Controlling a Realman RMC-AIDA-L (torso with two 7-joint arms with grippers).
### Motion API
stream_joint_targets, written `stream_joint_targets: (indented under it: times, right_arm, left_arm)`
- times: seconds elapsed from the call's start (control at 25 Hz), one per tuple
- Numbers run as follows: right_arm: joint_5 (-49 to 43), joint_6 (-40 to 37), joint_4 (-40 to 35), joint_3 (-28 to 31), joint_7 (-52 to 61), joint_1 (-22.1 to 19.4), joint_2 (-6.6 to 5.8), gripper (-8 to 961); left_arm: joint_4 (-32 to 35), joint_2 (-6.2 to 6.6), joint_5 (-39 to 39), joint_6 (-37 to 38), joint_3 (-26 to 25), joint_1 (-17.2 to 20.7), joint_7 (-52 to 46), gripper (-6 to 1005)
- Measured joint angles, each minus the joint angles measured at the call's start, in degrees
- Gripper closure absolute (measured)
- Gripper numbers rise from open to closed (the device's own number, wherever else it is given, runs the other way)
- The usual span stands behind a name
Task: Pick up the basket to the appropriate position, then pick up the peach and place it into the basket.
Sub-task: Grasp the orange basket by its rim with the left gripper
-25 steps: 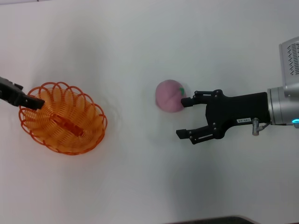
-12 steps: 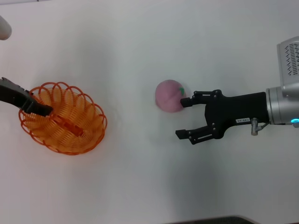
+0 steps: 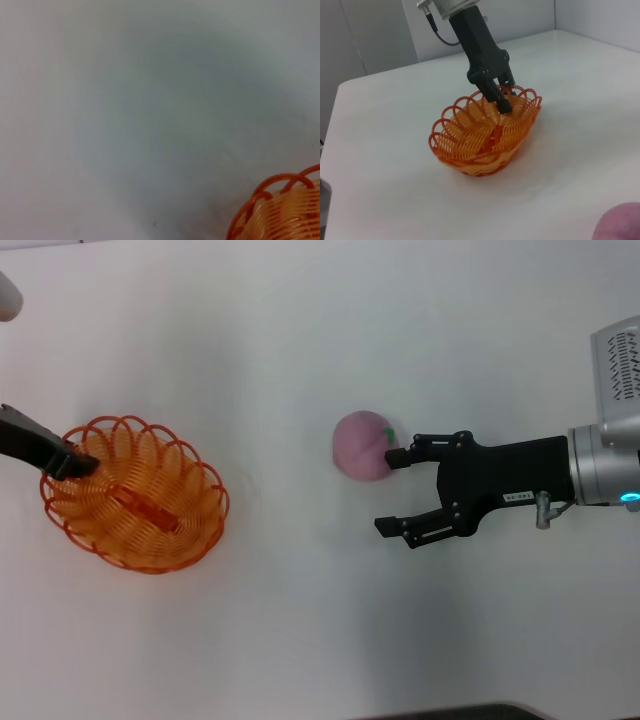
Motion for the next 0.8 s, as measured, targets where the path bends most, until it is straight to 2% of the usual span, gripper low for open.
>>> stream_joint_targets:
  times: [0.28,0.44,0.56,0.8]
  right_arm:
    - [0.0,0.06,0.0,0.0,0.0,0.02,0.0,59]
    - [0.0,0.07,0.0,0.0,0.0,0.08,0.0,61]
    - [0.0,0.07,0.0,0.0,0.0,0.11,0.0,62]
    - [0.0,0.07,0.07,0.0,0.0,0.21,0.06,65]
  left_arm:
    - [-0.06,0.09,0.11,0.61,-0.03,-0.33,-0.56,788]
    - [0.08,0.28,-0.03,0.5,-0.4,-0.72,-3.22,817]
    - [0.13,0.88,-0.19,1.32,-0.6,-1.48,-6.24,833]
    - [-2.73,3.14,-0.82,7.57,-2.2,-5.01,-12.02,836]
